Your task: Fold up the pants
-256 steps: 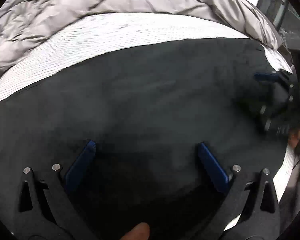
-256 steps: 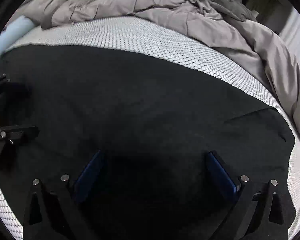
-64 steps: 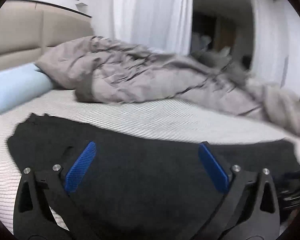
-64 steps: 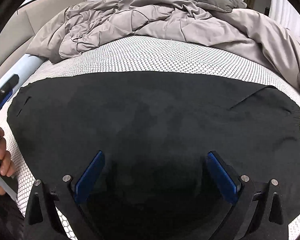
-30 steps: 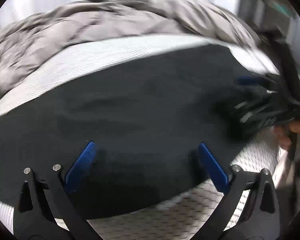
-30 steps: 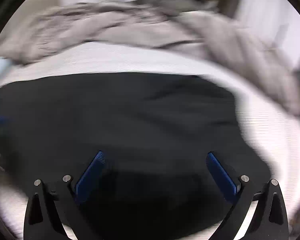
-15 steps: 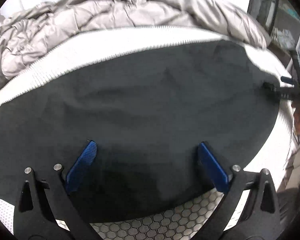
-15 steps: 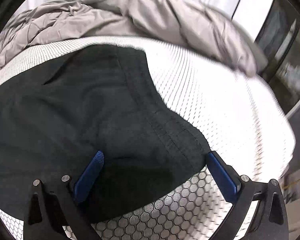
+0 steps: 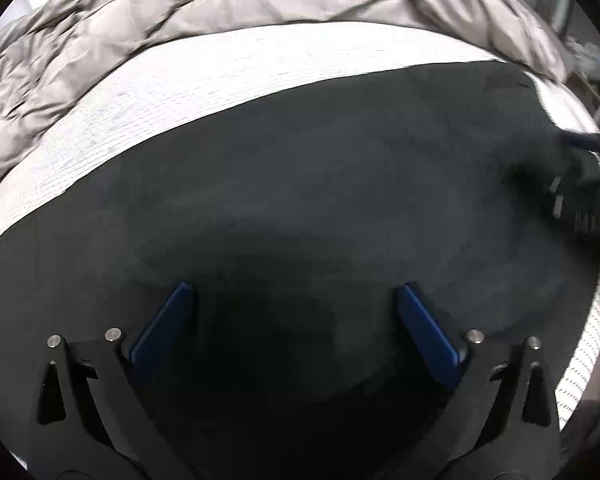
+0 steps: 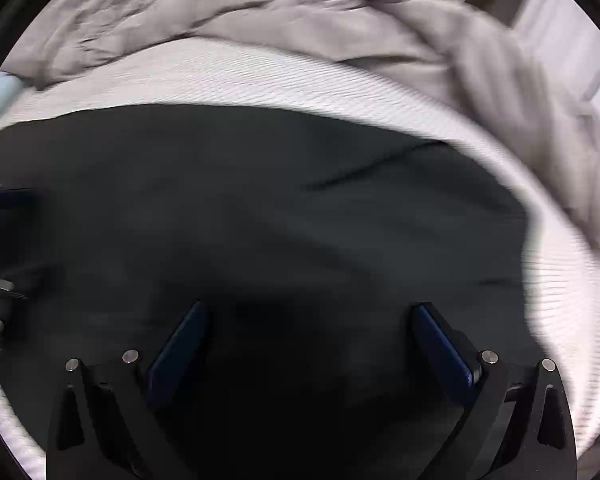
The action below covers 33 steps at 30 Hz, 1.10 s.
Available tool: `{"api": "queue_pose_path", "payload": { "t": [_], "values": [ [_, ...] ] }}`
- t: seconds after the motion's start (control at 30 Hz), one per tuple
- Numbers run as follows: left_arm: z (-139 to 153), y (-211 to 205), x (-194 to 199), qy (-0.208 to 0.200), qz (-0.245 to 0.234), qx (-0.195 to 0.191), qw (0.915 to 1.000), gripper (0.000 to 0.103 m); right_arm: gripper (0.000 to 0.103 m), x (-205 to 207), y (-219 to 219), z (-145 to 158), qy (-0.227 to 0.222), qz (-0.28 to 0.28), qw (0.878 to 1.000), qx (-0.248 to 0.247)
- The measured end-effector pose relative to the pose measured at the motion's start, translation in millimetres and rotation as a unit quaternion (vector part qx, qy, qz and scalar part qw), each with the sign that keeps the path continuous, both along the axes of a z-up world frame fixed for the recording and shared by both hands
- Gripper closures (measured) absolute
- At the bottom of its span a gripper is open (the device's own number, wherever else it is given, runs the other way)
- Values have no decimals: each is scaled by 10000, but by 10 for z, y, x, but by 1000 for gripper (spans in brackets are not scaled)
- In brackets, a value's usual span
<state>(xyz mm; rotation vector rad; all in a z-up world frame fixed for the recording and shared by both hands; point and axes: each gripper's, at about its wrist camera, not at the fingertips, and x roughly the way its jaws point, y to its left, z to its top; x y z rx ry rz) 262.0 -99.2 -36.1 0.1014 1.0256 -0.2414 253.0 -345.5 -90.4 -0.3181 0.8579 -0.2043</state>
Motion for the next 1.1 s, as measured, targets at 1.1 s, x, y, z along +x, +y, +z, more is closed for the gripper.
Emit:
{"api": "queue_pose_path", "payload": {
  "t": [1.1],
  "values": [
    [292,-183,235,-326,-150,-488,9982,12,0,-13,-262,322,-527,-488,9917,1065]
  ]
}}
